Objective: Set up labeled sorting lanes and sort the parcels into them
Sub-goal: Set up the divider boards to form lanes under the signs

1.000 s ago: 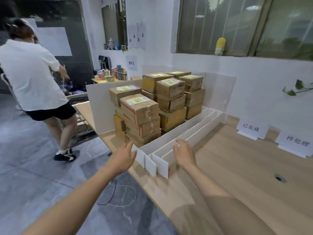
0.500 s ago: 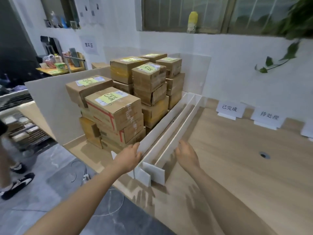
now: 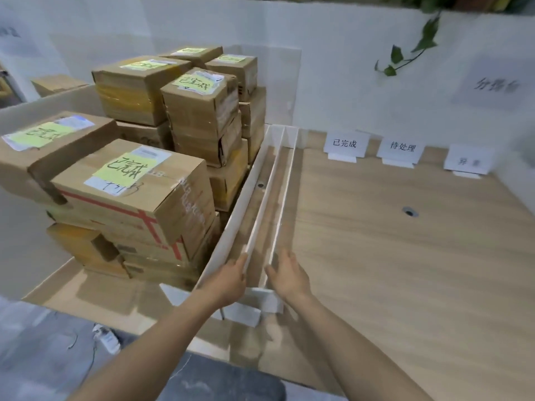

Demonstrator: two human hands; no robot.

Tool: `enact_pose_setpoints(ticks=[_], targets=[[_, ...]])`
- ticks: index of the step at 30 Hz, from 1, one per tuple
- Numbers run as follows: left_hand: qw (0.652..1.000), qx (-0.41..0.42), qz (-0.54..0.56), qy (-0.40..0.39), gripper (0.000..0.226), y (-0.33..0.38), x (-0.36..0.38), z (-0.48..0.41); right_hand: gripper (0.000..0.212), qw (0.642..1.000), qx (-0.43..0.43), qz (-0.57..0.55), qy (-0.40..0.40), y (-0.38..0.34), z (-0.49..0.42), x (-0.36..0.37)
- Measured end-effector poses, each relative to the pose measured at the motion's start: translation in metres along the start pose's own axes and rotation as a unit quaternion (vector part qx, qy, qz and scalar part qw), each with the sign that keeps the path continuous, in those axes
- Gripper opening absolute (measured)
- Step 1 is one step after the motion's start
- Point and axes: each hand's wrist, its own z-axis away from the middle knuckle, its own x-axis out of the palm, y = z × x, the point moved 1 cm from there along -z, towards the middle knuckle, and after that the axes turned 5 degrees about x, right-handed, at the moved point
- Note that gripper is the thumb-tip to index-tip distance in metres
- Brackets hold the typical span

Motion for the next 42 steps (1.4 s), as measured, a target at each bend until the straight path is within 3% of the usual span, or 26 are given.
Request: enact_pose_setpoints(ticks=[7, 14, 17, 22, 29, 42], targets=[[0.999, 0.008, 0.027, -0.02, 0.067, -0.002, 0.01, -0.011, 0.061, 0.999, 0.041, 0.024, -0.004, -0.012, 0.003, 0.021], [0.998, -0.035, 0.0, -0.042, 0.08, 0.0, 0.012, -0.018, 0.077, 0.993, 0.104, 0.055, -0.005, -0.011, 0.008, 0.023], [0.999, -0.036, -0.022, -0.015, 0.063, 0.003, 0.014, -0.012, 0.08, 0.992, 0.114, 0.048, -0.001, -0.005, 0.012, 0.023], [0.997, -0.029, -0.073, 0.011, 0.074, 0.0, 0.024, -0.011, 0.074, 0.993, 0.108, 0.043, 0.025, 0.001, 0.015, 0.018], [0.995, -0.037, -0.022, 0.093, 0.076, 0.006, 0.015, -0.015, 0.068, 0.993, 0.088, 0.039, 0.071, 0.007, 0.015, -0.011], [0.99, 0.019, -0.016, 0.139, 0.076, 0.06, -0.019, -0.023, 0.063, 0.982, 0.09, 0.026, 0.161, 0.041, 0.017, -0.085]])
